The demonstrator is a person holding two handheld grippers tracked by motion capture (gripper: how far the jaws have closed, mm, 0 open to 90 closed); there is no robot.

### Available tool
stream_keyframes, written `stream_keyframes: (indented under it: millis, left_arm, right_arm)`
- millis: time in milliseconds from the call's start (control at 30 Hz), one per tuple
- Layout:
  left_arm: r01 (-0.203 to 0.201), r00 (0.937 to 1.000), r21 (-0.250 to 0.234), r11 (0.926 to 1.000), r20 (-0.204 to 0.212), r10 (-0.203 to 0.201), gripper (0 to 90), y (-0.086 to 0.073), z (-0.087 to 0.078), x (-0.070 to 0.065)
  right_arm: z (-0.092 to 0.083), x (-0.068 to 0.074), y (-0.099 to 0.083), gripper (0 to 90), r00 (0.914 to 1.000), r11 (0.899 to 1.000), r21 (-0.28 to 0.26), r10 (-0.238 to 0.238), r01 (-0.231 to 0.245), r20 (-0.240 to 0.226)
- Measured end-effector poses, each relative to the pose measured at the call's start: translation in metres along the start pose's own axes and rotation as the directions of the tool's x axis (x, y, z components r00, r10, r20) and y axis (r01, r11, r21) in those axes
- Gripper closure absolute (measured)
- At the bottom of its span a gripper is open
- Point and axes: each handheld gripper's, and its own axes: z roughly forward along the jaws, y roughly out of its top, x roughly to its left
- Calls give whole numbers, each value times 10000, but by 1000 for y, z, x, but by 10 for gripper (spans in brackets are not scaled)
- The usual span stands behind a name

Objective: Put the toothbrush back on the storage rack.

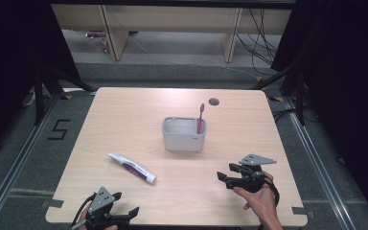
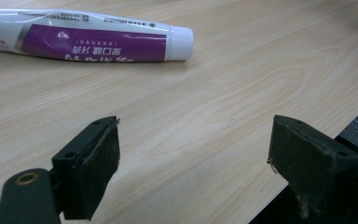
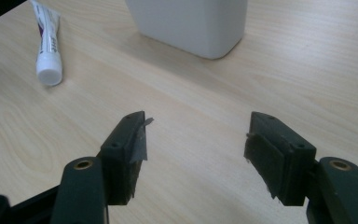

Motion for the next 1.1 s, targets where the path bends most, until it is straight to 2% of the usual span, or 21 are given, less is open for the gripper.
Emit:
stream_keyframes:
  millis: [33, 67, 133, 167, 233, 333, 400, 433, 467, 567, 600, 633, 667, 700, 767, 833, 933, 967, 1000, 1067, 1100]
  left_arm:
    - [216, 9997, -282, 9994, 96, -214, 159, 0, 2, -1]
    - [222, 9997, -289, 9993, 147, -218, 159, 0, 3, -2]
    - [207, 9996, -267, 9994, 186, -202, 159, 0, 3, -2]
    - [175, 9997, -246, 9995, 184, -170, 159, 0, 3, -2]
    - [133, 9998, -180, 9997, 147, -130, 159, 1, 3, -1]
    - [252, 9997, -197, 9995, 24, -251, 159, 1, 3, -1]
    - [338, 9994, -248, 9991, 78, -336, 159, 1, 4, -1]
    - [249, 9997, -147, 9996, 64, -248, 159, 1, 3, 0]
    - [257, 9996, -149, 9996, 88, -256, 159, 1, 4, 0]
    - [339, 9994, -219, 9992, 94, -337, 159, 1, 5, -1]
    - [276, 9996, -113, 9996, 0, -276, 159, 1, 4, 0]
    - [291, 9996, -139, 9995, 20, -290, 159, 1, 4, 0]
    - [298, 9995, -175, 9994, 65, -297, 159, 1, 4, 0]
    - [305, 9995, -188, 9994, 62, -304, 159, 1, 4, 0]
    - [50, 9999, 26, 10000, 98, -50, 159, 1, 3, 2]
    - [29, 9999, 29, 10000, 100, -30, 159, 1, 3, 2]
    - [317, 9995, -168, 9994, 75, -316, 159, 1, 5, 0]
    - [322, 9995, -171, 9993, 76, -321, 159, 1, 5, 0]
    - [319, 9995, -150, 9994, 7, -319, 159, 1, 4, 0]
    - [331, 9994, -128, 9994, -15, -331, 159, 1, 4, 0]
    - [303, 9995, -80, 9995, -21, -303, 159, 1, 3, 0]
  right_arm:
    - [0, 0, -1, 381, 9999, 9998, 104, -150, 149, 73]
    - [1, 0, -3, 380, 9997, 9998, 62, -207, 207, 88]
    - [2, -3, -5, 380, 9972, 9972, 148, -733, 730, 169]
    - [1, -1, -7, 380, 9992, 9990, 257, -370, 366, 165]
    - [-1, -3, -8, 380, 9976, 9978, 191, -647, 642, 253]
    - [-3, -1, -11, 378, 9991, 9988, 248, -418, 416, 58]
    - [-5, -1, -14, 378, 9976, 9976, 163, -671, 668, 164]
    - [-6, 0, -16, 378, 9979, 9977, 262, -622, 618, 180]
    - [-6, 3, -18, 376, 9998, 9993, 331, -191, 192, -29]
    - [-10, 1, -23, 362, 9991, 9986, 320, -414, 413, 49]
    - [-9, 1, -24, 356, 9989, 9989, 226, -415, 420, -220]
    - [-12, 3, -28, 348, 9996, 9993, 272, -267, 268, -31]
    - [-13, 5, -30, 343, 9999, 9994, 332, -73, 77, -110]
    - [-14, 4, -31, 336, 9992, 9989, 271, -391, 391, -14]
    - [-16, 7, -34, 322, 10000, 9996, 272, -45, 46, -62]
    - [-19, 6, -35, 304, 9996, 9994, 213, -290, 290, 7]
    - [-22, 10, -40, 284, 9999, 9995, 285, 121, -118, -116]
    - [-24, 11, -42, 281, 9999, 9992, 374, 141, -138, -83]
    - [-25, 9, -43, 273, 9999, 9996, 253, -150, 150, -2]
    - [-28, 11, -46, 264, 9997, 9993, 308, 230, -230, -3]
    - [-28, 10, -47, 261, 10000, 9995, 299, 49, -51, 60]
